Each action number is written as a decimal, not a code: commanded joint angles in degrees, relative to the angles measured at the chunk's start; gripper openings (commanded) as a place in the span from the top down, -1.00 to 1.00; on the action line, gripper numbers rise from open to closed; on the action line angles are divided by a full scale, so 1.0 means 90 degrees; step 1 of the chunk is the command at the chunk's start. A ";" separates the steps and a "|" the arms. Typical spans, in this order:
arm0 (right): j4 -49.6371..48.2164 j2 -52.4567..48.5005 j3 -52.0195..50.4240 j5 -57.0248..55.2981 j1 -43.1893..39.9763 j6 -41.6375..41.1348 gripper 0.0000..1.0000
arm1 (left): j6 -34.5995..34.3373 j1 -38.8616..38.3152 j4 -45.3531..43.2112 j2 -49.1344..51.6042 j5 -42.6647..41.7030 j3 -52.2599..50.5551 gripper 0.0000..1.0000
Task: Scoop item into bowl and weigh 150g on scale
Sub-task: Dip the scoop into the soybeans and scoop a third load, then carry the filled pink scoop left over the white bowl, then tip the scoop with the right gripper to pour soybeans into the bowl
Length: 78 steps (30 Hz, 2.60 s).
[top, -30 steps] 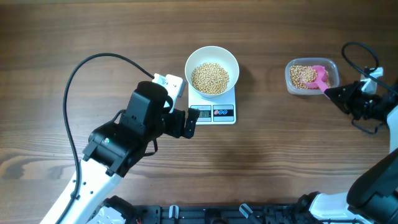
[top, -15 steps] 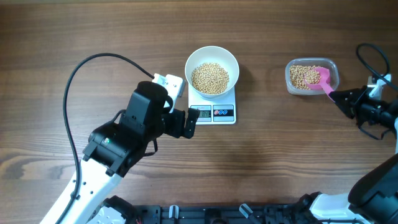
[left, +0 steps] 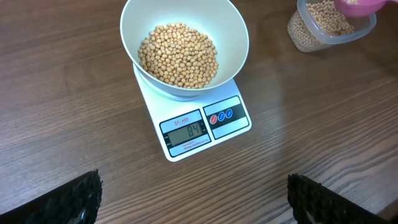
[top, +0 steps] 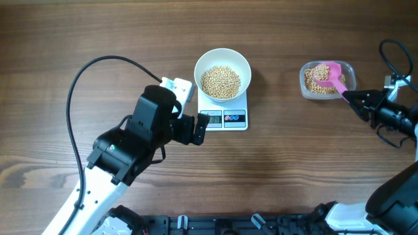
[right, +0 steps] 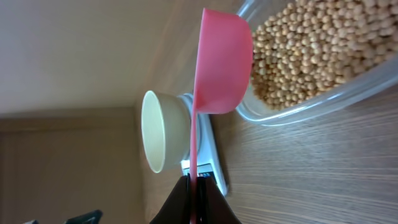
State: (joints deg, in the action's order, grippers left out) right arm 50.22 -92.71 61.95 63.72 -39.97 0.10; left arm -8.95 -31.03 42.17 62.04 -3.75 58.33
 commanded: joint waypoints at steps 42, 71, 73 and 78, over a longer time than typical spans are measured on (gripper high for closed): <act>-0.1523 -0.0080 -0.0051 0.1700 0.3568 -0.1365 0.91 | -0.0058 0.0024 -0.0017 0.0024 -0.0073 0.0034 -1.00; -0.3684 0.0124 -0.0034 -0.1996 0.5170 -0.0483 0.91 | -0.0058 0.0024 -0.0017 0.0024 -0.0073 0.0034 -1.00; -0.3621 0.0221 -0.0034 -0.2293 0.5340 -0.0325 0.91 | -0.0058 0.0024 -0.0017 0.0024 -0.0073 0.0034 -1.00; -0.3623 0.0461 0.0005 -0.2999 0.5535 0.0187 0.91 | -0.0058 0.0024 -0.0017 0.0024 -0.0073 0.0034 -1.00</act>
State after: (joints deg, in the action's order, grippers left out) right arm 17.80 -91.66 61.21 42.00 9.13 -3.31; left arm -8.95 -31.03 42.17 62.04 -3.95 58.33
